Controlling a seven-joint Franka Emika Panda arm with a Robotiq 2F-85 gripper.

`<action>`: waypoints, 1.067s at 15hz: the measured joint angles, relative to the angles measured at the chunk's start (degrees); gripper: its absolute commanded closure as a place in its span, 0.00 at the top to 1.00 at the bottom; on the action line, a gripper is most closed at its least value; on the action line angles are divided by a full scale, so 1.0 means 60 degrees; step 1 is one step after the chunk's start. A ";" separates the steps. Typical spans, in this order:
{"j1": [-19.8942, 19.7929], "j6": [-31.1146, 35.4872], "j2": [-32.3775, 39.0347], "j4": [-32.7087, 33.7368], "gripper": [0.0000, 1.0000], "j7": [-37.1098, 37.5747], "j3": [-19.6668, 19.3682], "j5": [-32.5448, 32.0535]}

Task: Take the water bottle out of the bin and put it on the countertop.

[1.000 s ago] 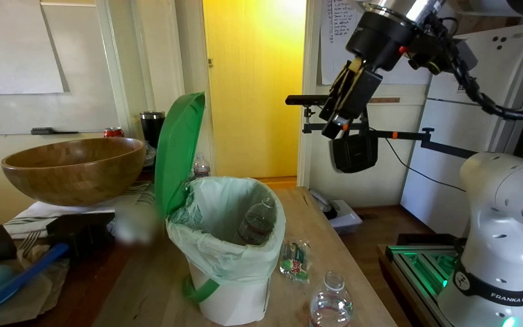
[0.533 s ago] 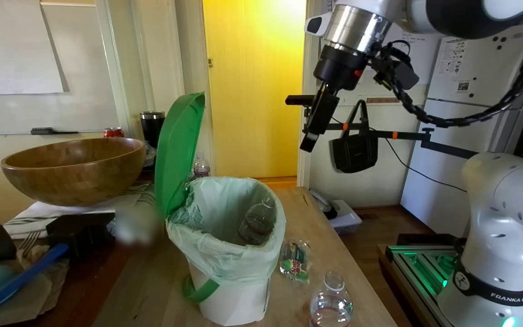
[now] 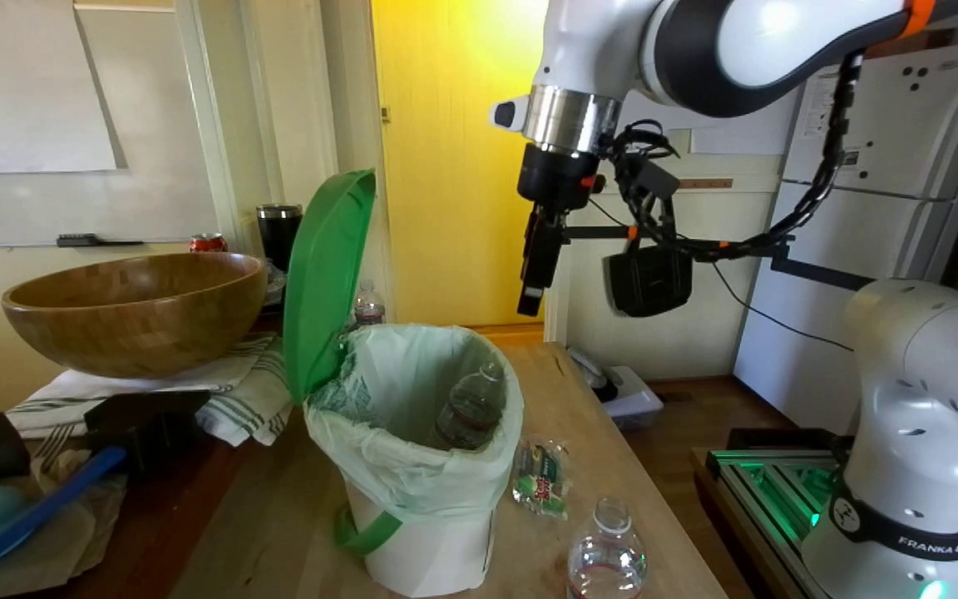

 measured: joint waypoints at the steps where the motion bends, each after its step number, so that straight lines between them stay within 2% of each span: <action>1: 0.0032 0.0033 0.0186 0.0069 1.00 -0.0149 -0.0040 0.0022; 16: 0.0388 0.0625 0.1807 0.0551 1.00 -0.1375 -0.0125 0.0465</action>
